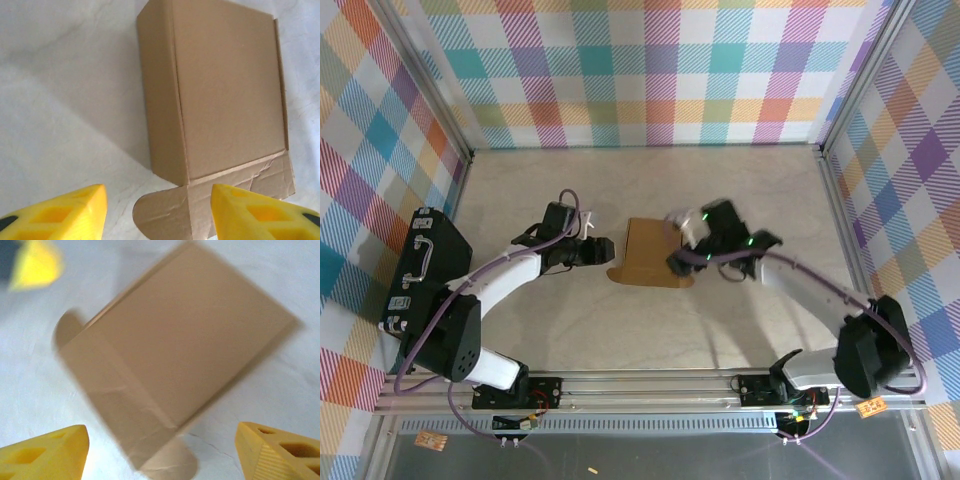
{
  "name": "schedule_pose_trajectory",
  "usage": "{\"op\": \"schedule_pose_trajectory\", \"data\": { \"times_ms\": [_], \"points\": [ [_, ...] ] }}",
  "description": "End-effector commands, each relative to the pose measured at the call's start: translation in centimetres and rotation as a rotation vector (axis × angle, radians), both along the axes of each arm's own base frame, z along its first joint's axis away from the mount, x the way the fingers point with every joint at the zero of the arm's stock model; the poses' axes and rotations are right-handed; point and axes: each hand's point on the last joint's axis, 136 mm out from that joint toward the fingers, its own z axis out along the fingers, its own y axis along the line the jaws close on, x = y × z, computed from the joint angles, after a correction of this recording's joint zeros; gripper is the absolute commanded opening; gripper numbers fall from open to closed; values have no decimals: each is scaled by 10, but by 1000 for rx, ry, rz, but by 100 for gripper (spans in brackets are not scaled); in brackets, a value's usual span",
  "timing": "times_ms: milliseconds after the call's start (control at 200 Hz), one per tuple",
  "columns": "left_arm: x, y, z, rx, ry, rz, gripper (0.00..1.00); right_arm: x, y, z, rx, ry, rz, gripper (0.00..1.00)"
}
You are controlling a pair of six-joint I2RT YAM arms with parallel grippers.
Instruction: Fold the paper box
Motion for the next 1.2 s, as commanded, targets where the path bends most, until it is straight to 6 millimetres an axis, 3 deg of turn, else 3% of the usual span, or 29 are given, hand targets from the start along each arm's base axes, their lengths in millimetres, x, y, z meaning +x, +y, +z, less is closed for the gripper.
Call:
{"op": "schedule_pose_trajectory", "data": {
  "times_ms": [0, 100, 305, 330, 470, 640, 755, 1020, 1195],
  "points": [
    [2, 6, 16, -132, -6, 68, 55, -22, 13, -22, -303, -376, 387, 78],
    [13, 18, 30, -176, -38, 155, 57, -16, 39, -32, -362, -581, 448, 74],
    [21, 26, 25, -226, 16, 198, 56, 10, 77, -58, -597, -1010, 550, 76],
    [21, 28, 23, -227, 17, 208, 56, 15, 82, -54, -603, -1068, 532, 77],
    [22, 31, 20, -232, 13, 217, 56, 30, 97, -72, -706, -1189, 559, 78],
    [23, 38, 12, -198, 30, 228, 54, 41, 111, -74, -759, -1329, 540, 61],
    [24, 43, 13, -176, 13, 242, 53, 42, 114, -71, -746, -1351, 519, 43],
    [30, 52, 17, -125, -20, 267, 53, 40, 112, -54, -670, -1236, 488, 31],
    [37, 61, 32, -58, -171, 243, 52, 38, 111, -33, -629, -1163, 478, 17]
  ]
}}
